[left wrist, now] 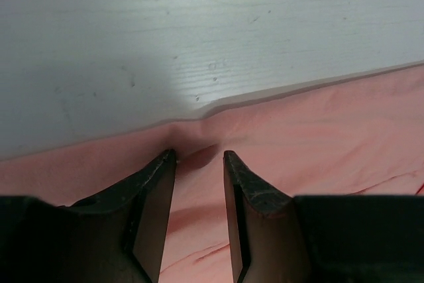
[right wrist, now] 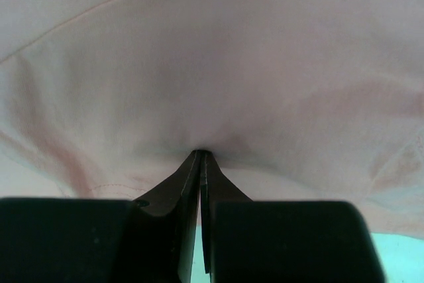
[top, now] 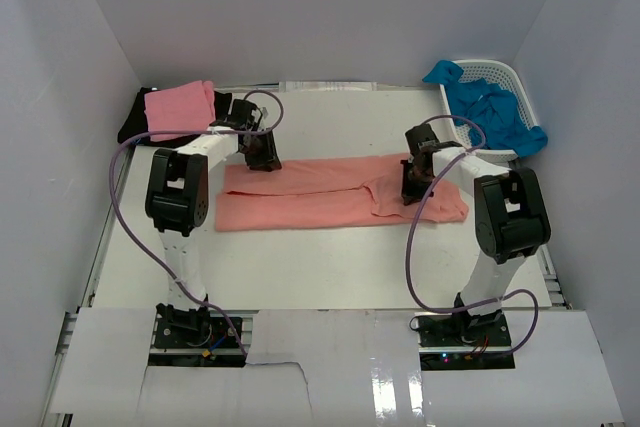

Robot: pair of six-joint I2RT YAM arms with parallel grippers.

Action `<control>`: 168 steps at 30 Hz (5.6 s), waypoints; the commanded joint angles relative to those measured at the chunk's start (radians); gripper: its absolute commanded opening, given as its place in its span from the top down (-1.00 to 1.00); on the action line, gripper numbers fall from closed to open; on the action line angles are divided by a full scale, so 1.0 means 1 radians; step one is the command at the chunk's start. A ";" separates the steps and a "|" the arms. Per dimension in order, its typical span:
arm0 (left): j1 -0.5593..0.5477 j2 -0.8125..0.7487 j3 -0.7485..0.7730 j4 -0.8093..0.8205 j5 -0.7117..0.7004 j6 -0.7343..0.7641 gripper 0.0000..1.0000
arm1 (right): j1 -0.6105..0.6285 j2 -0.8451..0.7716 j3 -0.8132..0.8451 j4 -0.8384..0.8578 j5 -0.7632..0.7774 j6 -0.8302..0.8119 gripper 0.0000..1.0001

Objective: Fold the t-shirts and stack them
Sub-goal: Rotate the tshirt 90 degrees

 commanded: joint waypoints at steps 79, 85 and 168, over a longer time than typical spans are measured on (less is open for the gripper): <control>-0.417 -0.478 -0.414 0.227 0.279 -0.327 -0.13 | -0.055 -0.343 -0.291 0.308 -0.785 -0.005 0.68; -0.489 -0.478 -0.495 0.306 0.342 -0.343 -0.13 | 0.003 -0.486 -0.454 0.363 -0.856 0.065 0.84; -0.312 -0.509 -0.443 0.005 0.041 -0.157 -0.23 | 0.301 -0.374 -0.321 0.066 -0.216 0.050 0.85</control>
